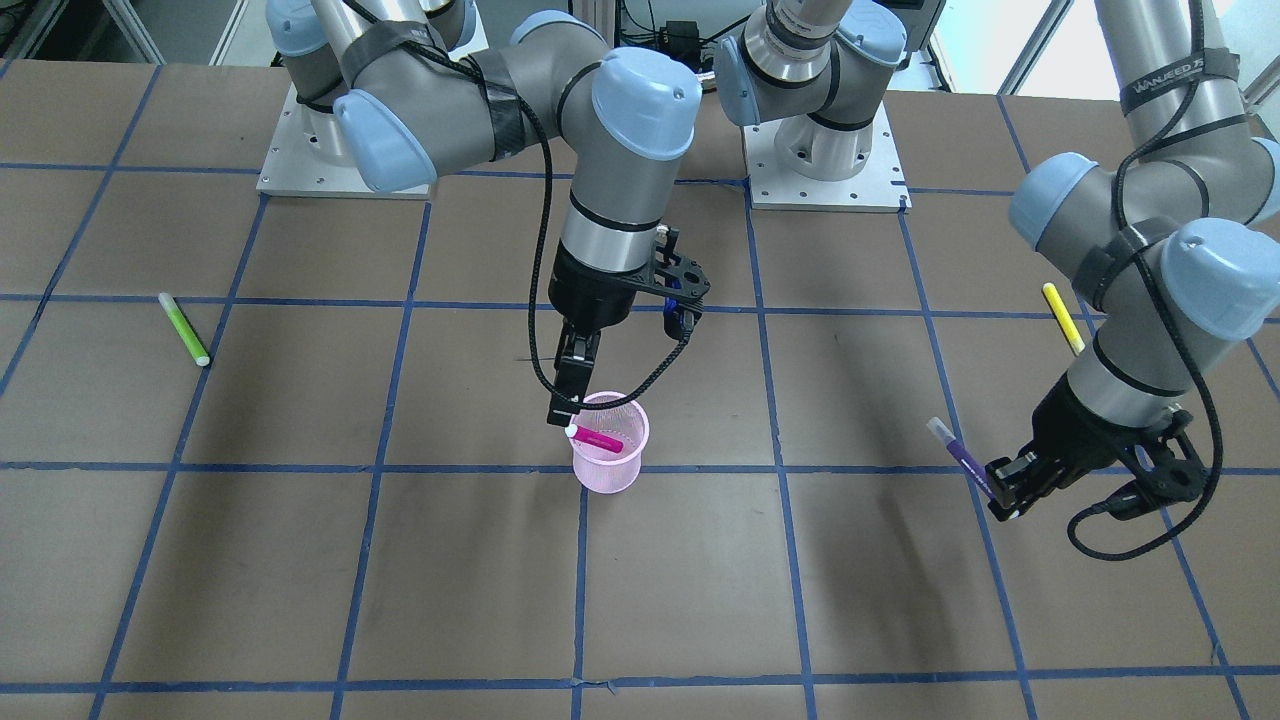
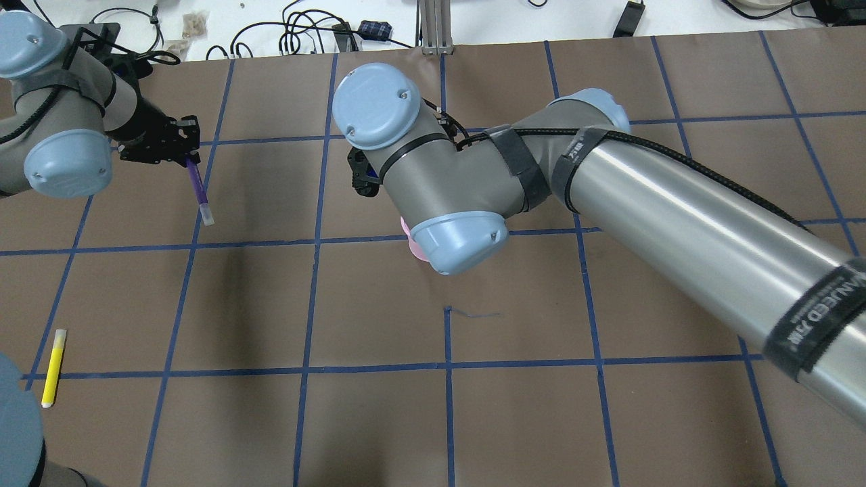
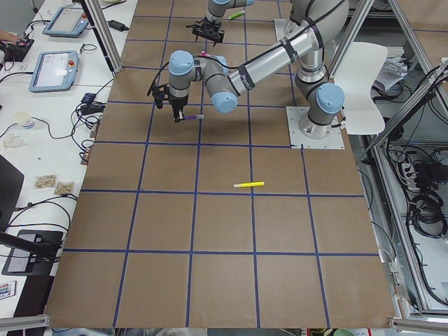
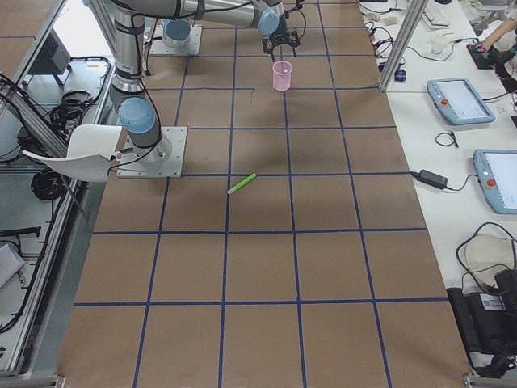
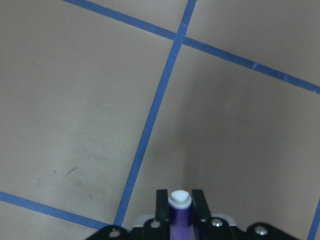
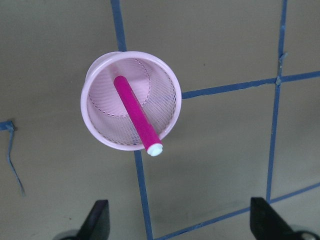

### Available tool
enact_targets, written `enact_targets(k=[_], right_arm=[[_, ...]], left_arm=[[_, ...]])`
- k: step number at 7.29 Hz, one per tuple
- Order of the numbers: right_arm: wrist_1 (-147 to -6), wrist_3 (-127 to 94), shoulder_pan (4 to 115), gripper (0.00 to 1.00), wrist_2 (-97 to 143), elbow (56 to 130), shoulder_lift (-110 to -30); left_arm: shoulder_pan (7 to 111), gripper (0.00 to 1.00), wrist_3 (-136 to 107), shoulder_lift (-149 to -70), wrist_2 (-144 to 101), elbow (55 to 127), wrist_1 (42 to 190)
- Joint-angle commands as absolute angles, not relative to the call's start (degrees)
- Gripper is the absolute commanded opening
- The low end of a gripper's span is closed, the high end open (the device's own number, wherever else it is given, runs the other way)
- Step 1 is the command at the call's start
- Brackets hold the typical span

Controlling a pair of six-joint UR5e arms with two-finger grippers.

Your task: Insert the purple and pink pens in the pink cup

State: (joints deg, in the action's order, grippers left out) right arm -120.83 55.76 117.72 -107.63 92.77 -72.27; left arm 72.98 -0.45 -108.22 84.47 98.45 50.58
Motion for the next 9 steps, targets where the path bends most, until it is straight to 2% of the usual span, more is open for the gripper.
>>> enact_targets(k=[1, 3, 5, 9], right_arm=[[-114.9, 55.4, 110.7, 1.00, -99.6, 93.3, -80.4], [-111.1, 55.4, 102.4, 1.00, -95.6, 93.3, -85.8], [-102.5, 51.7, 97.7, 1.00, -93.0, 93.3, -90.8], [-96.4, 19.4, 97.3, 1.00, -93.5, 93.3, -95.5]], left_arm=[[80.3, 0.00, -7.5, -107.8, 84.6, 97.3, 46.2], [84.4, 0.00, -11.0, -107.5, 84.9, 97.4, 44.5], [92.8, 0.00, -21.9, -107.1, 85.6, 97.6, 39.7], [106.9, 0.00, -36.6, -109.1, 94.9, 98.6, 34.5]])
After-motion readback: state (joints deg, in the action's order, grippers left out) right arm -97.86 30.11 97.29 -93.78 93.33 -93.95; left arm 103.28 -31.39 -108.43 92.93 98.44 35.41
